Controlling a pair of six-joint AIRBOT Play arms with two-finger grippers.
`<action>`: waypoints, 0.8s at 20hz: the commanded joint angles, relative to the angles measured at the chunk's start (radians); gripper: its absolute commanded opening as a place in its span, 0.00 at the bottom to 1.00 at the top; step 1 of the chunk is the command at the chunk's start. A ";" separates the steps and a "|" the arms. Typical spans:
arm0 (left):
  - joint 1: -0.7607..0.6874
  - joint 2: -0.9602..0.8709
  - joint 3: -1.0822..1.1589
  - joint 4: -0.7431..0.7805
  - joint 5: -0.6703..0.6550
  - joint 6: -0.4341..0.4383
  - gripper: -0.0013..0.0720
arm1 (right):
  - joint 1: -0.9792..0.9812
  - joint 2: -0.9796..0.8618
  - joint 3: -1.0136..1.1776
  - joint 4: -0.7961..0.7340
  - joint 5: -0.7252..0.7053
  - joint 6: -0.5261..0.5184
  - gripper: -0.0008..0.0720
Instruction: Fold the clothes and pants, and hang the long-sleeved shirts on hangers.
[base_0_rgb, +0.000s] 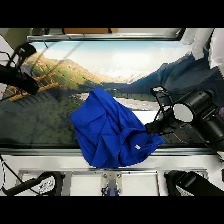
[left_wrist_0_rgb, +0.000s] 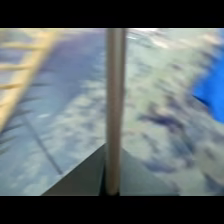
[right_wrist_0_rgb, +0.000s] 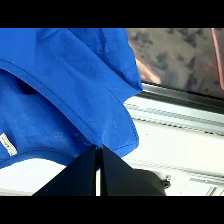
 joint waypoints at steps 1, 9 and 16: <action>-0.040 0.087 -0.142 -0.085 -0.087 0.155 0.03 | 0.001 0.000 0.000 0.000 0.000 0.000 0.03; -0.050 0.302 -0.462 -0.193 -0.317 0.459 0.03 | 0.001 0.000 0.000 0.000 0.000 0.000 0.03; -0.137 0.475 -0.706 -0.197 -0.254 0.459 0.03 | 0.001 0.000 0.000 0.000 0.000 0.000 0.03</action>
